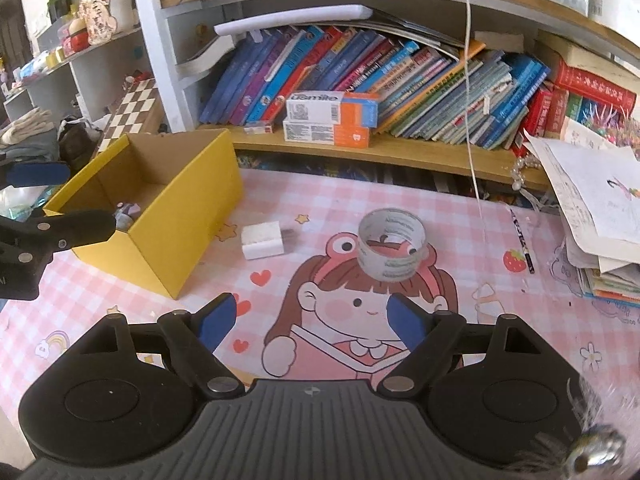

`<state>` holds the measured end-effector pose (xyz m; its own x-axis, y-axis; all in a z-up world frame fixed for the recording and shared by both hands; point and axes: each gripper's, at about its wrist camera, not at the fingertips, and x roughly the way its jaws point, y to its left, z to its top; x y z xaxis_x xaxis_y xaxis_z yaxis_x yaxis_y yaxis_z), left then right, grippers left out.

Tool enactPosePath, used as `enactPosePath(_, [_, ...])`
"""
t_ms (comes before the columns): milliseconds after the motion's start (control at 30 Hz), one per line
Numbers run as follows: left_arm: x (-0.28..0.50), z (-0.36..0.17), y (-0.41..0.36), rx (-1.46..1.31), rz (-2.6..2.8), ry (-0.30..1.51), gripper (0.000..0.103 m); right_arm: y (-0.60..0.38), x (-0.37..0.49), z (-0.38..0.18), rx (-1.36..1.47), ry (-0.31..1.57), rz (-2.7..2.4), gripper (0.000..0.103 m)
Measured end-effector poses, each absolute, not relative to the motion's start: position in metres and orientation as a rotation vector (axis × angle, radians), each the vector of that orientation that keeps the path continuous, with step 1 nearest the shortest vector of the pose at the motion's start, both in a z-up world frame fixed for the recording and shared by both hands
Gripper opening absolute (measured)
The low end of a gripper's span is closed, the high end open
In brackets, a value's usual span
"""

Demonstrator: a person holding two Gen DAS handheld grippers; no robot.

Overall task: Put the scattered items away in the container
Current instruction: 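Withdraw both tools from the box back toward the white charger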

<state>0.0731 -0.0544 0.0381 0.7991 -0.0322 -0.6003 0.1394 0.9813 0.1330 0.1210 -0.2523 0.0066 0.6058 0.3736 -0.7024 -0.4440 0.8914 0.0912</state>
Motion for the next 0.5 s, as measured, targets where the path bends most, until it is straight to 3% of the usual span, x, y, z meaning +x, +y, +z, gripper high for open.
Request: enactPosePath(500, [0.096, 0.014, -0.075, 0.15, -0.124, 0.711, 0.093, -0.271, 0.135, -0.013, -0.09, 0.812, 0.394, 0.085])
